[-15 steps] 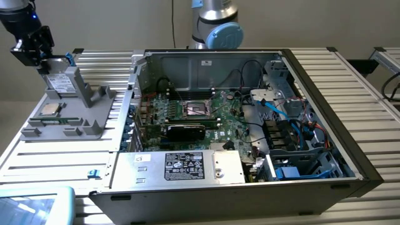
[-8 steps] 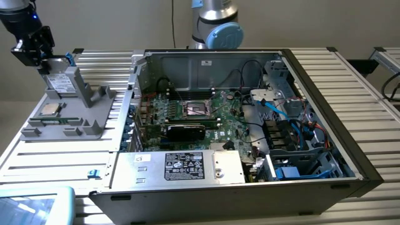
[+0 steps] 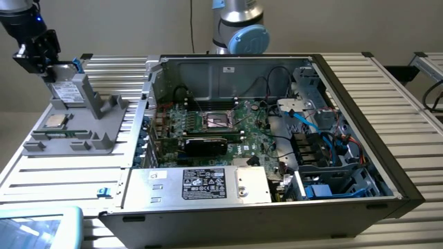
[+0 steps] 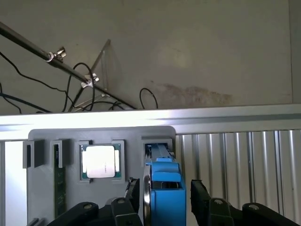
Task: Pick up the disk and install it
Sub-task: 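Pick up the disk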
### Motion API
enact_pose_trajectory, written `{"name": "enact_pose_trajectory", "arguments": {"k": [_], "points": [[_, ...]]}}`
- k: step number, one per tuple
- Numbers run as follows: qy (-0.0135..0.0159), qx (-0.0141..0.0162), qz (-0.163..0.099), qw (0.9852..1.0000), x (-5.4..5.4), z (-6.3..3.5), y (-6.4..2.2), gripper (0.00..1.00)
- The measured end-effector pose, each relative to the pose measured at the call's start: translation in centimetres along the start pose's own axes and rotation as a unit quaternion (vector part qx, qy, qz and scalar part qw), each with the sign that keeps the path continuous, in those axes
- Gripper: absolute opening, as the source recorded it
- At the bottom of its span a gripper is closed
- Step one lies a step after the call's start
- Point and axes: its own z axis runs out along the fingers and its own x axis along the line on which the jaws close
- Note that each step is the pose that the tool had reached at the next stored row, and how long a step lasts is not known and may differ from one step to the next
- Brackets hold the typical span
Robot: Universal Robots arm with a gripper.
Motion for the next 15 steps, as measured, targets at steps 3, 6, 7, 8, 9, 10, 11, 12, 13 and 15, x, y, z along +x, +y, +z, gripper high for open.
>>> {"name": "enact_pose_trajectory", "arguments": {"k": [3,6,7,8,9,10,11,12,13,15], "points": [[-0.0001,0.0000,0.000,1.0000,0.00,0.01,0.00,0.42],[0.0000,-0.0001,0.000,1.0000,0.00,0.01,0.00,0.38],[0.0000,-0.0001,0.000,1.0000,0.01,0.01,0.00,0.38],[0.0000,-0.0001,0.000,1.0000,0.02,0.01,-0.01,0.38],[0.0000,-0.0001,0.000,1.0000,0.03,0.01,-0.01,0.38],[0.0000,-0.0001,0.000,1.0000,0.05,0.01,-0.01,0.38],[0.0000,-0.0002,0.000,1.0000,0.07,0.01,-0.01,0.38],[-0.0001,-0.0002,0.000,1.0000,0.12,0.01,-0.01,0.38],[-0.0001,-0.0002,0.000,1.0000,0.14,0.01,-0.01,0.38],[-0.0002,0.0000,0.000,1.0000,0.14,0.01,-0.01,0.38]]}}
